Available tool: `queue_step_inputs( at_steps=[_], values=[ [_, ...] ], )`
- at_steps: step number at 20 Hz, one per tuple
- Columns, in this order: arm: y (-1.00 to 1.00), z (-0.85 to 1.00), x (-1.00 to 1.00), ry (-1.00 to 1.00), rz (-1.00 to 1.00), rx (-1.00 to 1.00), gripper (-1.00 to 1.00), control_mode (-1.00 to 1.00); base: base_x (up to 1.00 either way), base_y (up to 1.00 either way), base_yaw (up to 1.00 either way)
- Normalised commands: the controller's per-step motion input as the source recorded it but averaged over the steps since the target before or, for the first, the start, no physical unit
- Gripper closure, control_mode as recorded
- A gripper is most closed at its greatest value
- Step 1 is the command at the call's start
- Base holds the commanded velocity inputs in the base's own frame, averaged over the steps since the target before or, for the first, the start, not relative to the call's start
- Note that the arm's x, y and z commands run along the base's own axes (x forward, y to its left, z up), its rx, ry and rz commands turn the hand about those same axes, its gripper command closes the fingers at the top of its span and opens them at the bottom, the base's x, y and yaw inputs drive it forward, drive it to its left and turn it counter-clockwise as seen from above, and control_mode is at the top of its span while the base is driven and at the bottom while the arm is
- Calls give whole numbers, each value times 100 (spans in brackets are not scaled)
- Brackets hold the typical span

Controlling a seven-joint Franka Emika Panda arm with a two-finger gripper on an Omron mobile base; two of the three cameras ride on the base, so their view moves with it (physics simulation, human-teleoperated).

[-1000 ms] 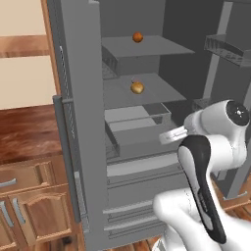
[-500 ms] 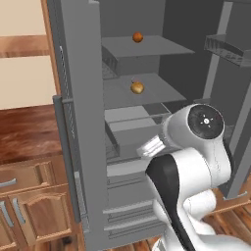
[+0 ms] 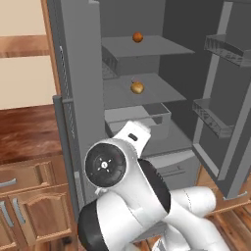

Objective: Place the potato in the correct fridge rack based on whether it is a fruit or vegetable. Finally, close the fridge door.

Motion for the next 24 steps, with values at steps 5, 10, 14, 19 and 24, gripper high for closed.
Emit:
queue_step_inputs(
  at_steps=[5,10,14,19,24],
  values=[
    [87,-24,-24,0,0,-32,-100,-100,0,0,0],
    [95,-13,-1,-2,0,-27,-100,-100,0,0,0],
    [78,-12,9,0,-1,-23,-100,-100,0,0,0],
    [60,-24,28,0,-5,-22,-100,-100,0,0,0],
    [22,-36,41,0,-12,-23,-100,-100,0,0,0]
  ],
)
